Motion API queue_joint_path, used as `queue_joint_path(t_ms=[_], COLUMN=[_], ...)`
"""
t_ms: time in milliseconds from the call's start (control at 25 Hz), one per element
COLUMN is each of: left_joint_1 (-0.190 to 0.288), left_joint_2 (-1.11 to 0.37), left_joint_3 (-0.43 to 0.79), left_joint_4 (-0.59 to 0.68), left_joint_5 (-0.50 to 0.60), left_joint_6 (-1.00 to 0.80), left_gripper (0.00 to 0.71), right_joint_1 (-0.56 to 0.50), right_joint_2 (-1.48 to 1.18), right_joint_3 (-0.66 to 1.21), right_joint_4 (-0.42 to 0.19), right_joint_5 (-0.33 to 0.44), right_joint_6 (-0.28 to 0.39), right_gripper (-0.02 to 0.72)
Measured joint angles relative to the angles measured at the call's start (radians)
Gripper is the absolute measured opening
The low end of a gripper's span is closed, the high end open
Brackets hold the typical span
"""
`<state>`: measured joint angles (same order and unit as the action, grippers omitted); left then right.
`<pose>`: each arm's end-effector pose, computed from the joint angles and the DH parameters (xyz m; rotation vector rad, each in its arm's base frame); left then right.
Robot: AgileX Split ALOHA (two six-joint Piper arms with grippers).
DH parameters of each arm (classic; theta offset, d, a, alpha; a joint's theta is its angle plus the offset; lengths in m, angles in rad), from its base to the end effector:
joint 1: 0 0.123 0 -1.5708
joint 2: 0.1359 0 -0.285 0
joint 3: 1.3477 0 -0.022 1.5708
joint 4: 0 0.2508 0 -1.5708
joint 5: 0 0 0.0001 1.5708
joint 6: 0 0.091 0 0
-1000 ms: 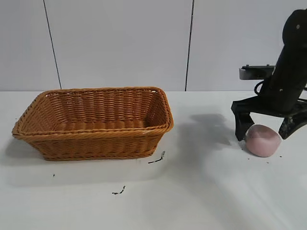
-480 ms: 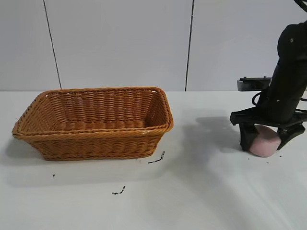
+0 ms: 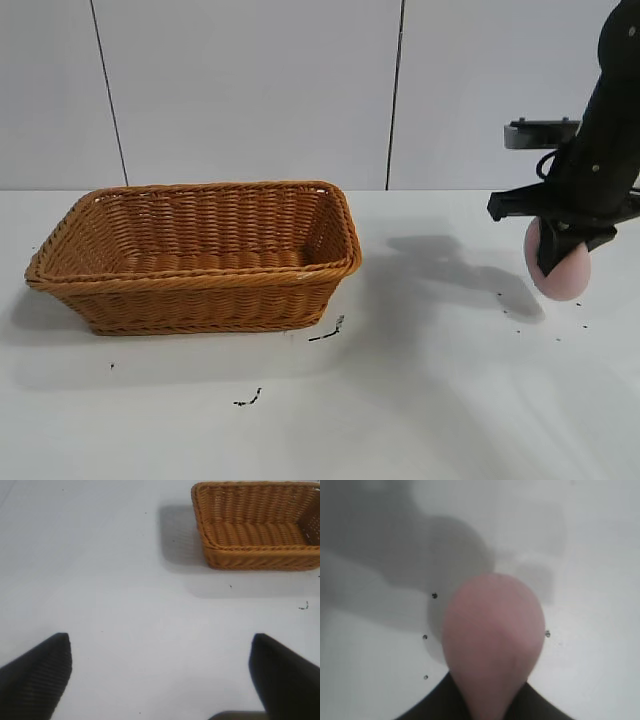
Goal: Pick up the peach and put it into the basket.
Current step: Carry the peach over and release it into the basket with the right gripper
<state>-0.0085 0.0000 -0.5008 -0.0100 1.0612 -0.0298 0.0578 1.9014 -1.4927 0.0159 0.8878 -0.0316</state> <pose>-0.0050 -0.0008 0.2775 -0.0213 2.0440 -0.0359 0.4044 0.0245 0.2340 -0.1134 2.7779 0.0263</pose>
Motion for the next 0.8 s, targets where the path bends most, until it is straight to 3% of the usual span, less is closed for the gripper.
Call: queue_joint_path(t_ms=[360,560,800], left_joint_1=[0.0,0.0,0.0], left_joint_2=[0.0,0.0,0.0], left_joint_3=[0.0,0.0,0.0], left_joint_4=[0.0,0.0,0.0], left_joint_5=[0.0,0.0,0.0], left_joint_6=[0.0,0.0,0.0], left_gripper=[0.693,0.693,0.693], right_joint_1=[0.056,0.182,0.376], right_joint_2=[0.047,0.135,0.21], right_joint_3=[-0.326,-0.478,-0.587], right_joint_4=[0.025,0.027,0.032], right_joint_5=[0.141,0.195,0.199], right_joint_6=[0.0,0.0,-0.001], right_gripper=[0.003,0.003,0.003])
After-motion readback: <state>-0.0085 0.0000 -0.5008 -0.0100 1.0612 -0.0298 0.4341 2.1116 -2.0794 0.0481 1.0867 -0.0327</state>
